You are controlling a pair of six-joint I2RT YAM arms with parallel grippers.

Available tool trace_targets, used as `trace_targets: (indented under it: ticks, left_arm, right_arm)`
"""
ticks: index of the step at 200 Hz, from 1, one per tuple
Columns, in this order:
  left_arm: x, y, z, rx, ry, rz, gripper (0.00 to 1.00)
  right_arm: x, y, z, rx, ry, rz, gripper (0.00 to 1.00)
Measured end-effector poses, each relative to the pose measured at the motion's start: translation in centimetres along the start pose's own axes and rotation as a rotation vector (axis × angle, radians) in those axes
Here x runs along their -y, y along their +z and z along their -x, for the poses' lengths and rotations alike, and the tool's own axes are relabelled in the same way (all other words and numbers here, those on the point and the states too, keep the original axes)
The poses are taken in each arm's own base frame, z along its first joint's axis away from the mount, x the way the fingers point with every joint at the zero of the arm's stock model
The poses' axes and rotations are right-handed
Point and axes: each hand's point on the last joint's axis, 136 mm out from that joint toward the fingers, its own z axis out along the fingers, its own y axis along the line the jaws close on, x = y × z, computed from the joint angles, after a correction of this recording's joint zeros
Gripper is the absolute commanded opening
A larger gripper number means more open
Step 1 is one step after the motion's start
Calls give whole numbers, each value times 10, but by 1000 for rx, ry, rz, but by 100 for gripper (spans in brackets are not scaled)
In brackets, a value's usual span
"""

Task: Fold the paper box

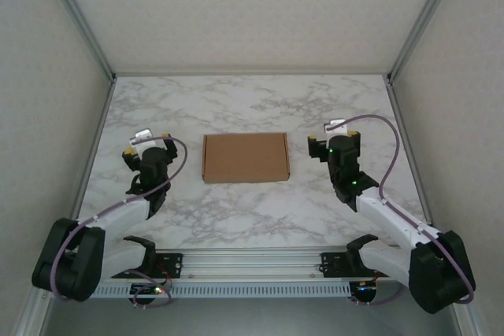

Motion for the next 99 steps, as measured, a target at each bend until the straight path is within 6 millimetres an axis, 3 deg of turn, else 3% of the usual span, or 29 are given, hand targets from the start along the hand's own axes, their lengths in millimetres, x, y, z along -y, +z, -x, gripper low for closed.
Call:
trace_targets:
  ticks: [32, 66, 72, 99]
  left_arm:
    - [-25, 17, -6, -3, -35, 72, 99]
    - [-53, 17, -19, 38, -127, 91, 94]
    - [-53, 16, -20, 44, -131, 84, 99]
    - [-38, 16, -13, 99, -111, -13, 100]
  right_arm:
    - [41, 21, -47, -85, 51, -130, 99]
    - [68, 24, -102, -115, 175, -151, 99]
    - [70, 25, -107, -111, 199, -148, 99]
    - [70, 32, -104, -70, 255, -112, 99]
